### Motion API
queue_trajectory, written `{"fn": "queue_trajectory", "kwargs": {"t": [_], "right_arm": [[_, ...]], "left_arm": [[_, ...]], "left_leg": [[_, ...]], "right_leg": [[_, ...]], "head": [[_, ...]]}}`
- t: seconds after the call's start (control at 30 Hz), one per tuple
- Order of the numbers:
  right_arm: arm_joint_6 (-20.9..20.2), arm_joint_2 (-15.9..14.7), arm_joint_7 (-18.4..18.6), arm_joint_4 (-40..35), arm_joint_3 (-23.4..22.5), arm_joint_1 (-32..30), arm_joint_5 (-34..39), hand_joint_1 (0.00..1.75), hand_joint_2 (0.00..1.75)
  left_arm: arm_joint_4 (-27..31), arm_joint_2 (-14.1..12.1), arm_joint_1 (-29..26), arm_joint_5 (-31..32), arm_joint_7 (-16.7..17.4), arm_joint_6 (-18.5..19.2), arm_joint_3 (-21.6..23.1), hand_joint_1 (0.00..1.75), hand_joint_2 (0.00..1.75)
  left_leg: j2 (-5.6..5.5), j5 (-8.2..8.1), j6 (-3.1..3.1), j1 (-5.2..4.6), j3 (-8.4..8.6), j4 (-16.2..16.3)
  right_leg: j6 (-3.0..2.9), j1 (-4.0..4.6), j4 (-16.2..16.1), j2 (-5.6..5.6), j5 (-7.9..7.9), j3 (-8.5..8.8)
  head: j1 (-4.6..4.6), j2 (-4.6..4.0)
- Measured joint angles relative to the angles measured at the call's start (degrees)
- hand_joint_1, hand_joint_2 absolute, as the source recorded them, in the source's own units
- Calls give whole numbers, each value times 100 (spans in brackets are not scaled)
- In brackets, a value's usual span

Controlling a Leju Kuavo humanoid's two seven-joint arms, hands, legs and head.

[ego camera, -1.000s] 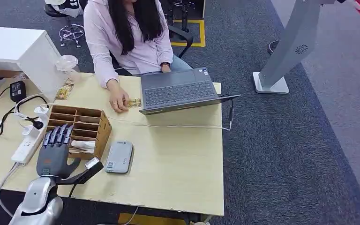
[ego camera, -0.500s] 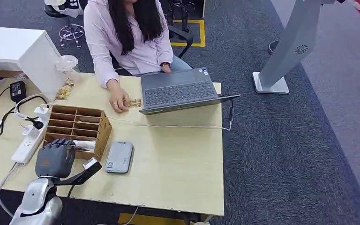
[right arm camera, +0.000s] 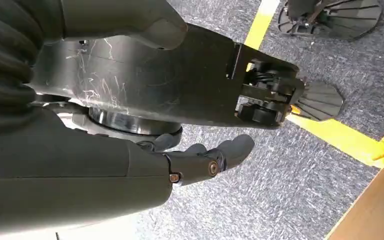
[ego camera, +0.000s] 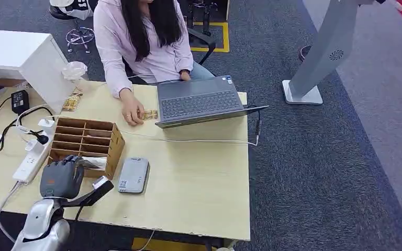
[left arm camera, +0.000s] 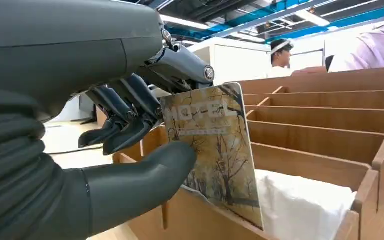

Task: Pass the card to the sensor for recognition and then transmit it.

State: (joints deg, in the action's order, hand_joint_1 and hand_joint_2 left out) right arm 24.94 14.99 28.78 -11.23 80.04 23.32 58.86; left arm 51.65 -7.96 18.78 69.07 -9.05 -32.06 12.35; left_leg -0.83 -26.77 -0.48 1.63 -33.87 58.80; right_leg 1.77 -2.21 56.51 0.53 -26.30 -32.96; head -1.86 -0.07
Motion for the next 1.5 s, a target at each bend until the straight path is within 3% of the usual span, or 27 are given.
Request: {"fn": "queue_trajectory", "kwargs": {"t": [0.13,0.3,0.5,0.73,0.8,0.9,1.07,1.3,1.5], "right_arm": [[22,0,-41,0,2,0,2,0,175],[83,0,-136,0,2,0,42,0,175],[118,0,-235,0,2,-2,79,0,175],[151,0,-361,0,2,-6,72,0,175],[50,2,-313,-2,4,-4,-11,0,175],[-78,20,-201,-13,89,19,-194,0,175],[-135,33,-85,-87,251,62,-352,0,175],[-249,50,48,-184,402,105,-485,0,175],[-236,57,72,-216,417,108,-476,0,175]], "left_arm": [[200,83,-29,-124,-258,-48,0,175,175],[947,281,-75,-221,-347,-11,113,175,175],[1807,396,-72,-269,-330,79,549,175,175],[2289,474,93,-417,-323,122,829,175,175],[2280,571,372,-352,-138,203,931,175,175],[1781,805,1169,-173,225,256,1023,175,175],[358,1159,2444,-184,144,85,1040,175,175],[-1098,1375,3335,-124,227,64,1038,175,175],[-1647,1482,3556,-133,169,-9,1038,175,175]], "left_leg": [[0,0,0,0,0,0],[-1,0,0,-1,0,1],[0,0,0,-1,2,1],[-2,2,-2,0,4,1],[-6,3,-2,0,2,2],[-12,10,1,-1,-2,4],[2,15,-6,-3,3,5],[1,17,-8,-1,2,4],[0,16,-8,-1,-3,4]], "right_leg": [[0,0,0,-1,0,0],[0,0,-1,-1,0,0],[0,0,-1,1,1,-1],[1,0,-1,-2,1,-3],[1,0,-1,-5,2,-3],[4,-1,-1,-9,13,0],[2,-2,0,4,27,0],[0,0,3,8,25,-5],[0,0,3,8,25,-9]], "head": [[0,0],[0,0],[0,0],[0,0],[0,0],[-4,0],[-2,0],[-2,0],[-2,0]]}}
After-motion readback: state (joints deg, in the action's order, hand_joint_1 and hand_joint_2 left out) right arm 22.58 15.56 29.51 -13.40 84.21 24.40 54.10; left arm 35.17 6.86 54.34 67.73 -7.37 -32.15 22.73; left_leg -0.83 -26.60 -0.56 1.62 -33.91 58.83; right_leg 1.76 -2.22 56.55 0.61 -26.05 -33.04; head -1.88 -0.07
